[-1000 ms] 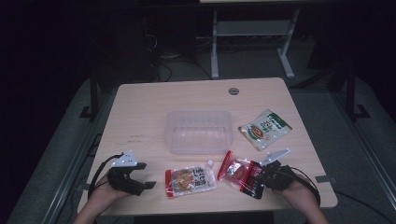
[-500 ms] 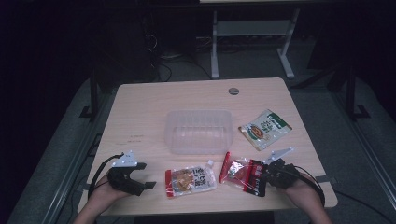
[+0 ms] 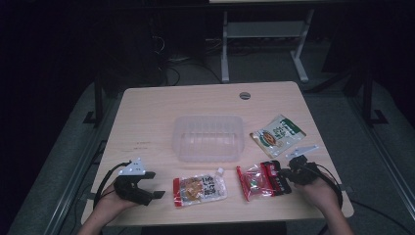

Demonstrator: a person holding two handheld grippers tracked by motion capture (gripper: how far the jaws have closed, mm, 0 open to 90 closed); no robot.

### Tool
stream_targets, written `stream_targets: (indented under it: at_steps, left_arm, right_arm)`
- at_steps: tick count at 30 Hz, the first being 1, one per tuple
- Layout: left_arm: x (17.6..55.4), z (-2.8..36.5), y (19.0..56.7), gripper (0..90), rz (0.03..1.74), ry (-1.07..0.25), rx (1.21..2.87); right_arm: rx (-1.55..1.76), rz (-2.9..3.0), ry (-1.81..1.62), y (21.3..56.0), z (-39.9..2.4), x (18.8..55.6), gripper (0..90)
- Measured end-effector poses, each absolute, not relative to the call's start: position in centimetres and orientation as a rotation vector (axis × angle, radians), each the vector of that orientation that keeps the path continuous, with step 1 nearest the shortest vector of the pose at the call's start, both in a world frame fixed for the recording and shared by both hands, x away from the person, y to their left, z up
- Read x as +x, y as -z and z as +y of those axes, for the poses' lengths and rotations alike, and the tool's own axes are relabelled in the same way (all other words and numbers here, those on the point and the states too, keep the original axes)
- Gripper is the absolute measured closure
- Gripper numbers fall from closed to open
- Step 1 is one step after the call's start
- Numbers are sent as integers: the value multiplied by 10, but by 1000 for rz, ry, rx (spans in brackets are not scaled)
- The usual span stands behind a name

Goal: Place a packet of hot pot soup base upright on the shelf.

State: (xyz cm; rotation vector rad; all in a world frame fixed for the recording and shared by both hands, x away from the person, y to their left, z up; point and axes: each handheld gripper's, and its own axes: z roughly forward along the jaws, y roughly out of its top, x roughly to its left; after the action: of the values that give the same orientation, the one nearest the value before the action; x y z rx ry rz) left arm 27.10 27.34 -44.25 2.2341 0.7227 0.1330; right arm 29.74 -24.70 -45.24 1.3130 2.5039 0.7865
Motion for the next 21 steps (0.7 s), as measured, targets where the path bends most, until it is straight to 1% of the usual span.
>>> stream_targets:
  at_steps: [2,6,7,8,11,12,14,18,21]
  left_arm:
    - [270,271,441,184,734,-122,2220]
    - [268,263,438,228,719,-108,2203]
    - [267,259,437,242,715,-103,2200]
    - [266,255,435,261,702,-104,2199]
    - [266,241,429,339,681,-106,2175]
    - [266,241,429,372,681,-106,2175]
    - [268,226,426,436,658,-105,2174]
    - [271,208,423,567,631,-78,2163]
    - [273,193,421,690,588,-57,2175]
  right_arm:
    - [1308,2487,-818,450,-249,295,895]
    - [1325,2463,-881,447,-253,292,785]
    - [1334,2453,-892,447,-253,291,729]
    - [1341,2445,-898,447,-253,291,696]
    - [1342,2437,-914,446,-254,290,580]
    - [1346,2439,-917,446,-254,291,557]
    - [1349,2429,-923,446,-254,291,509]
    - [1363,2417,-941,446,-256,291,446]
    - [1372,2411,-951,447,-258,290,422]
